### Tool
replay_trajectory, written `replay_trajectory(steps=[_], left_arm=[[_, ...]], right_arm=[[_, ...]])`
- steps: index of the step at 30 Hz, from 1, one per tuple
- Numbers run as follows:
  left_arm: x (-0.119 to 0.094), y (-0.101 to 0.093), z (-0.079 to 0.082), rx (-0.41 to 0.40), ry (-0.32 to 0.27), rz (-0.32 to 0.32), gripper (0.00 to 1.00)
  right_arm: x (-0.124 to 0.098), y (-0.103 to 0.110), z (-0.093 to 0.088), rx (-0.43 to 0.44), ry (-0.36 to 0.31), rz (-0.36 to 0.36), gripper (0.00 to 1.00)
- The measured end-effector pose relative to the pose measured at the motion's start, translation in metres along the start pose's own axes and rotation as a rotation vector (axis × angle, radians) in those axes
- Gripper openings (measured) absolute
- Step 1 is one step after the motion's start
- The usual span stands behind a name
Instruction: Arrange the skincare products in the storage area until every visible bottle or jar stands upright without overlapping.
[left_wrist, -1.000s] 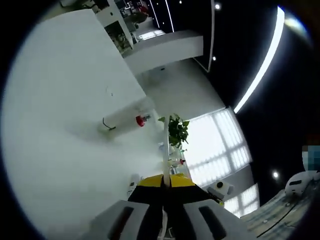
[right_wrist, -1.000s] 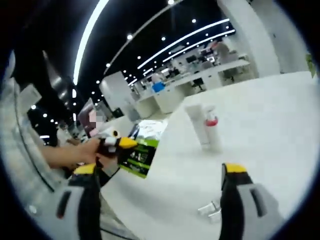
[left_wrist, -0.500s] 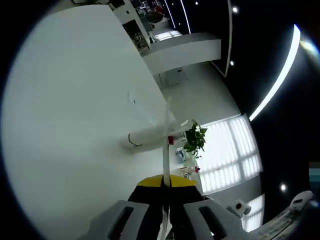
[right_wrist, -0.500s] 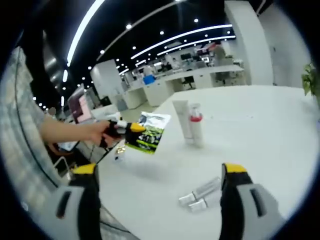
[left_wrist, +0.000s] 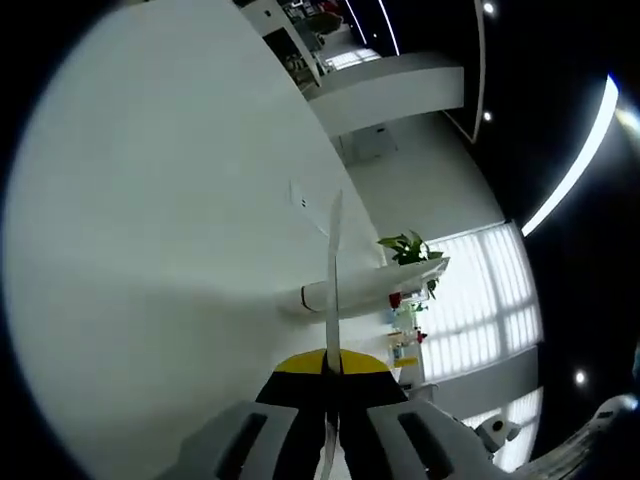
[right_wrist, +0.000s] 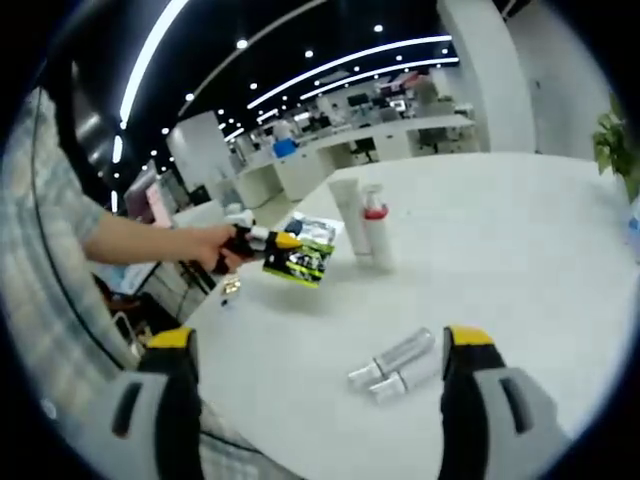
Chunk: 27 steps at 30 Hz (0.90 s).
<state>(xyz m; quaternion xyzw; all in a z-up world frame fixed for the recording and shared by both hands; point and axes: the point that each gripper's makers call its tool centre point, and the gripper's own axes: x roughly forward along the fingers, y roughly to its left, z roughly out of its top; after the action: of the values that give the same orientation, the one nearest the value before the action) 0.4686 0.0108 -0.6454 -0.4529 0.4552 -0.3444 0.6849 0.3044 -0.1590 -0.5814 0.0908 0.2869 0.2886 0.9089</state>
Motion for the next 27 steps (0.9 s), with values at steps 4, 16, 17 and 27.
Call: replay_trajectory(steps=[4, 16, 17, 27], left_arm=[[0.004, 0.016, 0.015, -0.004, 0.01, 0.018, 0.02], [0.017, 0.051, 0.031, -0.024, 0.059, 0.076, 0.02], [0.017, 0.053, 0.032, -0.027, 0.058, 0.077, 0.02], [0.026, 0.064, 0.03, -0.054, 0.081, 0.097, 0.02]], right_arm=[[0.001, -0.004, -0.001, 0.01, 0.005, -0.01, 0.99], [0.006, -0.007, -0.008, 0.031, 0.035, -0.038, 0.99], [0.006, -0.006, -0.008, 0.032, 0.037, -0.041, 0.99], [0.0, -0.007, -0.015, 0.04, 0.048, -0.074, 0.99]])
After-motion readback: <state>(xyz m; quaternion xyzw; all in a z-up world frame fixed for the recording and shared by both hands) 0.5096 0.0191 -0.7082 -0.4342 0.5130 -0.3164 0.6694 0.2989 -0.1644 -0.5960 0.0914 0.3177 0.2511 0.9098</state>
